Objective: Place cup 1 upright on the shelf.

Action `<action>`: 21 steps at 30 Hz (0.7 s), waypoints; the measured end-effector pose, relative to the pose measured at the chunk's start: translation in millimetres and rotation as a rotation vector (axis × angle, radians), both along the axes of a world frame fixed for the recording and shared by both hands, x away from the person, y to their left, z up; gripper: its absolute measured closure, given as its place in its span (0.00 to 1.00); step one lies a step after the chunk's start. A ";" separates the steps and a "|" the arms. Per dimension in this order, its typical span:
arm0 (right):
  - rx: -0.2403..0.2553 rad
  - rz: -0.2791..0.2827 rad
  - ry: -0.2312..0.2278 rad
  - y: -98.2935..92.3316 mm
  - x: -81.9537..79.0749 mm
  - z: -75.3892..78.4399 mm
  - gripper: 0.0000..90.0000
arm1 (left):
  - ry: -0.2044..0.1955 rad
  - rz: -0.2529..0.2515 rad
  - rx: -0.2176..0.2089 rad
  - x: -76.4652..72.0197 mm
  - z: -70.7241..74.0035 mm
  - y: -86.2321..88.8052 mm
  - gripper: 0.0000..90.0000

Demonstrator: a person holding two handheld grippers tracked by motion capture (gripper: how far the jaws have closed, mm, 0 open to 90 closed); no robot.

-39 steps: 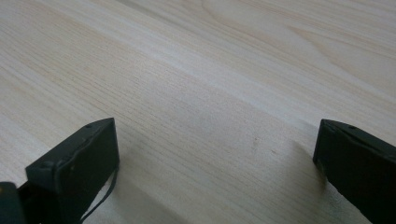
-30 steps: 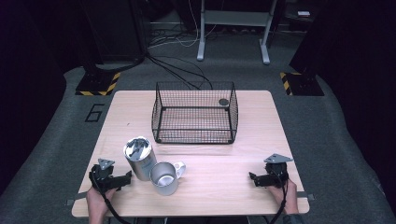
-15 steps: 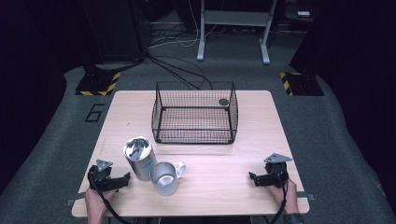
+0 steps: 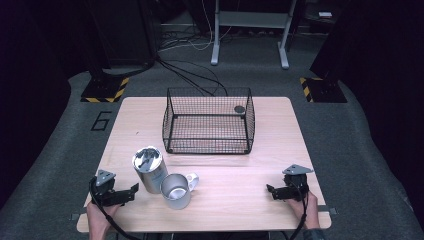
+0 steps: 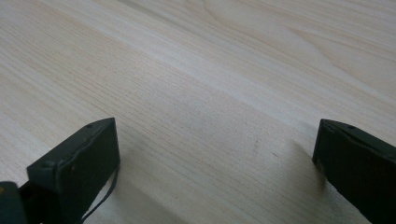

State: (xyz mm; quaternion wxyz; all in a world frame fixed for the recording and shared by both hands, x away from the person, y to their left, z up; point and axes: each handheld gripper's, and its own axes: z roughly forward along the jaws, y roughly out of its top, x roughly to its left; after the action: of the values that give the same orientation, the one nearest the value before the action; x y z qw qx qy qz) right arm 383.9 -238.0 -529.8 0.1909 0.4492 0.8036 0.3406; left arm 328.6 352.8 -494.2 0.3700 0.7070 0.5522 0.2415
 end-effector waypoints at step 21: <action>0.000 -0.001 0.001 0.1 -0.1 0.0 0.00 | -0.096 -0.126 -0.064 -14.8 43.0 -18.7 0.00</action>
State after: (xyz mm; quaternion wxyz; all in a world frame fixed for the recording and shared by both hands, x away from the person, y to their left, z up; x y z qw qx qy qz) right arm 383.8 -237.9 -529.8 0.1907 0.4497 0.8034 0.3406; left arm 313.8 334.1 -451.2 0.4330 0.7156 0.4957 0.2338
